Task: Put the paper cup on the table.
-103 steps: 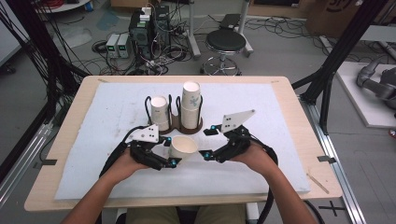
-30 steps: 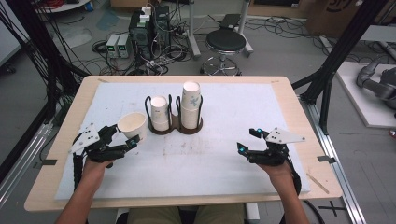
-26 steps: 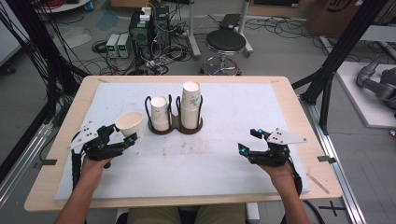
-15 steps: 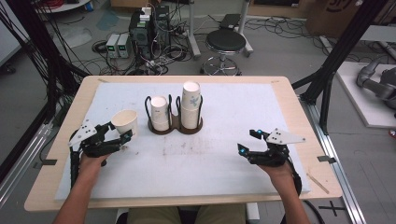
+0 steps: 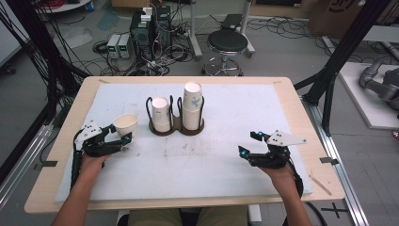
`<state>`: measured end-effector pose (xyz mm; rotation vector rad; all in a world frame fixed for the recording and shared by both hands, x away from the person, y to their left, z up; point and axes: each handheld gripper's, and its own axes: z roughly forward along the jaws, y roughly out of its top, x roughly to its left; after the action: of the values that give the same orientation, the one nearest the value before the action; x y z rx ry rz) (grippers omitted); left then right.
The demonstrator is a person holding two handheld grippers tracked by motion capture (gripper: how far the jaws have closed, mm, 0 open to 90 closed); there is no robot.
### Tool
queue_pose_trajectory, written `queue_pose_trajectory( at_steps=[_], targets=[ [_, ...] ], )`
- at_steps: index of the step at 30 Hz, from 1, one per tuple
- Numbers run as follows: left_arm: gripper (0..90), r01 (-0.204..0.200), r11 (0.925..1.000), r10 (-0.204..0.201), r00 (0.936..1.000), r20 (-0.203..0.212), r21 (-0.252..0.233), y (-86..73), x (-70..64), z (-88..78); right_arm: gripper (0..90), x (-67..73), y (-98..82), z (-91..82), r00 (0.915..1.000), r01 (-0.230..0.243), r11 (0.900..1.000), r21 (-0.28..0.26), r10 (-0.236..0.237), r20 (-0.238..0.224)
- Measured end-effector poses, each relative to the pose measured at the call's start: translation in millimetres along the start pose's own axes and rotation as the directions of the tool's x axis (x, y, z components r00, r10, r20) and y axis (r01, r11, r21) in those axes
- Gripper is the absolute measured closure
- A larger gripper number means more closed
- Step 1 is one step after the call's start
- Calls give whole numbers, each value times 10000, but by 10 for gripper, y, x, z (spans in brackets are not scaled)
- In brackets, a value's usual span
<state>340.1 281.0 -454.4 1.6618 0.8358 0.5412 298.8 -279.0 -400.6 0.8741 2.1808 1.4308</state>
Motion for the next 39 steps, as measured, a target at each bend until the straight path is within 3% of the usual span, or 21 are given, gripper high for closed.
queue_pose_trajectory(
  at_steps=[3, 5, 8, 11, 17, 24, 28, 30, 33, 39],
  targets=[
    [358, -125, 9998, 129, 9996, -242, 162, 5, -15, 6, 257, 0, -3, 1, 10000, 7, 10000, 34, -7, -6],
    [361, -259, 9983, 290, 9979, -584, 524, 10, -36, 12, 256, -1, -6, 4, 10000, -25, 10000, 62, 25, -14],
    [362, -464, 9865, 630, 9928, -1021, 1569, 18, -48, 31, 257, 2, -6, 10, 10000, -16, 10000, 75, 16, -43],
    [363, -292, 9847, 487, 9927, -1106, 1716, 24, -56, 16, 256, 2, -6, 14, 10000, 10, 10000, 93, -9, -55],
    [363, -128, 9731, 455, 9895, -1370, 2301, 26, -98, -44, 257, 1, -9, 15, 10000, -22, 9999, 155, 23, -35],
    [357, 31, 9696, 338, 9886, -1467, 2445, 0, -119, -71, 257, 1, -2, 12, 10000, -21, 9999, 169, 22, -46],
    [321, 417, 9673, -21, 9877, -1562, 2502, -14, -131, -67, 256, -3, -5, 17, 10000, -15, 9998, 191, 16, -60],
    [302, 575, 9697, -203, 9875, -1561, 2373, -17, -141, -68, 257, -5, -5, 16, 10000, -17, 9998, 201, 19, -59],
    [191, 933, 9722, -612, 9865, -1517, 2149, -10, -150, -92, 257, -10, -4, 7, 10000, -12, 9998, 184, 12, -40],
    [172, 1101, 9817, -909, 9879, -1254, 1553, 28, -190, -247, 257, -16, -10, 3, 10000, -65, 9997, 222, 65, 11]
  ],
)
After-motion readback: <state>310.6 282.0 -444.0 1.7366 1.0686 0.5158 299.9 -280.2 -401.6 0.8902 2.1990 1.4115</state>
